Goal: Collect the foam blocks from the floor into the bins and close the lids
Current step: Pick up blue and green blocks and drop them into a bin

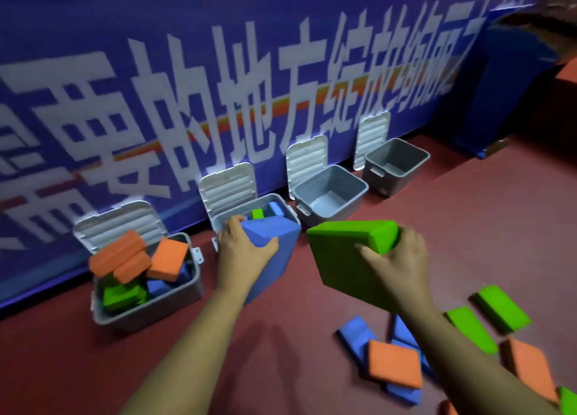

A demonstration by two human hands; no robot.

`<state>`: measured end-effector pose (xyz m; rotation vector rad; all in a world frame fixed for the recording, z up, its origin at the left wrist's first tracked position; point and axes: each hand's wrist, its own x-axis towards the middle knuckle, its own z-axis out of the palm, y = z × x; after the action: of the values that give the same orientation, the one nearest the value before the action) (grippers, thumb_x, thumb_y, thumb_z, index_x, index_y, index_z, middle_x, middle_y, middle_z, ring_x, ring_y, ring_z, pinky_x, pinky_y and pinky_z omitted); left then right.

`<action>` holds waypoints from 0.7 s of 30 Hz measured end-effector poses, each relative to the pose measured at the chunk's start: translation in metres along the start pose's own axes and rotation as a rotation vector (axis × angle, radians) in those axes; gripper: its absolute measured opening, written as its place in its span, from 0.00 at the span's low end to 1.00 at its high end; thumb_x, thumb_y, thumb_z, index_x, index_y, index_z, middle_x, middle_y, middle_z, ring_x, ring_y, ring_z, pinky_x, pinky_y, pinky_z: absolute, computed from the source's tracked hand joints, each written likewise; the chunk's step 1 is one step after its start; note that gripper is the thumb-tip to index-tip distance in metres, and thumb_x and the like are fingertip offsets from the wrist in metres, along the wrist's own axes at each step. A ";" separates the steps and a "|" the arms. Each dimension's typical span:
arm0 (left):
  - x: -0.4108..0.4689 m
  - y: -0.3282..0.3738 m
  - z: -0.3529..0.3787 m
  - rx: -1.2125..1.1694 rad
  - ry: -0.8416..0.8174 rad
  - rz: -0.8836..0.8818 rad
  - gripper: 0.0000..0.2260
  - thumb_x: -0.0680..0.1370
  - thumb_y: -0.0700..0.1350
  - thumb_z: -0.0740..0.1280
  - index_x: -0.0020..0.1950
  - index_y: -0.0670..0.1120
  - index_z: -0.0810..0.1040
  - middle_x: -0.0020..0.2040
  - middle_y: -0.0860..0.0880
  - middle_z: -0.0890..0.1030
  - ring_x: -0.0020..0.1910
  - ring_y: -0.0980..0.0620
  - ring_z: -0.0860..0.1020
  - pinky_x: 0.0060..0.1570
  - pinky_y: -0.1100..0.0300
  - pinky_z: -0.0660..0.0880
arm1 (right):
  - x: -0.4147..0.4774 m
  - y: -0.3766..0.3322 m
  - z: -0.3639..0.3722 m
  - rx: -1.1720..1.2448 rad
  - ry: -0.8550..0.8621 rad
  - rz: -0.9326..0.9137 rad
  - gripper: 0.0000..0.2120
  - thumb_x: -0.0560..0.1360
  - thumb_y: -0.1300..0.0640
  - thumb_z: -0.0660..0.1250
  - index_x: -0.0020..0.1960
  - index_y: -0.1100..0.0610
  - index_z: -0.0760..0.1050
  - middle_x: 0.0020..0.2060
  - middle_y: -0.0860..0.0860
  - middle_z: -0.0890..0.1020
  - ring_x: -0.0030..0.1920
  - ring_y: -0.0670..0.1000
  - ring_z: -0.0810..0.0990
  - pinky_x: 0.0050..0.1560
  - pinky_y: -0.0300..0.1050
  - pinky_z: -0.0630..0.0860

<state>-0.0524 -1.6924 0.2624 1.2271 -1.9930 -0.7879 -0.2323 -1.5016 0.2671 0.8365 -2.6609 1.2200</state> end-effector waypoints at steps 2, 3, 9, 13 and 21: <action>0.033 -0.031 -0.028 0.038 0.050 -0.042 0.30 0.66 0.48 0.79 0.62 0.40 0.70 0.57 0.40 0.77 0.60 0.39 0.73 0.58 0.51 0.68 | 0.015 -0.037 0.042 0.047 -0.030 -0.014 0.30 0.64 0.50 0.80 0.59 0.63 0.74 0.50 0.59 0.77 0.56 0.61 0.72 0.60 0.60 0.70; 0.048 -0.046 -0.041 0.056 0.078 -0.070 0.30 0.66 0.48 0.79 0.62 0.40 0.70 0.57 0.40 0.77 0.59 0.39 0.73 0.59 0.50 0.69 | 0.023 -0.053 0.062 0.072 -0.047 -0.026 0.30 0.64 0.50 0.80 0.59 0.63 0.74 0.51 0.59 0.77 0.56 0.61 0.72 0.60 0.60 0.70; 0.114 -0.118 -0.087 0.129 0.212 -0.195 0.30 0.65 0.46 0.79 0.62 0.40 0.71 0.56 0.38 0.77 0.59 0.37 0.73 0.59 0.49 0.68 | 0.080 -0.125 0.157 0.140 -0.167 -0.122 0.30 0.64 0.50 0.80 0.59 0.63 0.74 0.51 0.59 0.77 0.57 0.62 0.73 0.60 0.60 0.71; 0.164 -0.139 -0.077 0.147 0.219 -0.246 0.30 0.66 0.46 0.79 0.62 0.39 0.71 0.55 0.38 0.77 0.58 0.37 0.73 0.58 0.48 0.69 | 0.128 -0.131 0.206 0.115 -0.230 -0.138 0.30 0.64 0.48 0.80 0.58 0.62 0.75 0.50 0.58 0.78 0.56 0.60 0.74 0.58 0.58 0.72; 0.328 -0.131 0.031 0.085 0.173 -0.252 0.30 0.68 0.49 0.77 0.64 0.41 0.69 0.59 0.43 0.76 0.61 0.41 0.72 0.58 0.49 0.71 | 0.278 -0.079 0.298 0.055 -0.312 -0.116 0.30 0.63 0.45 0.79 0.58 0.59 0.76 0.49 0.55 0.78 0.55 0.58 0.73 0.57 0.56 0.72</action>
<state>-0.1213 -2.0369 0.2155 1.5634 -1.7699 -0.6947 -0.3855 -1.8821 0.2032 1.2662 -2.7717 1.2297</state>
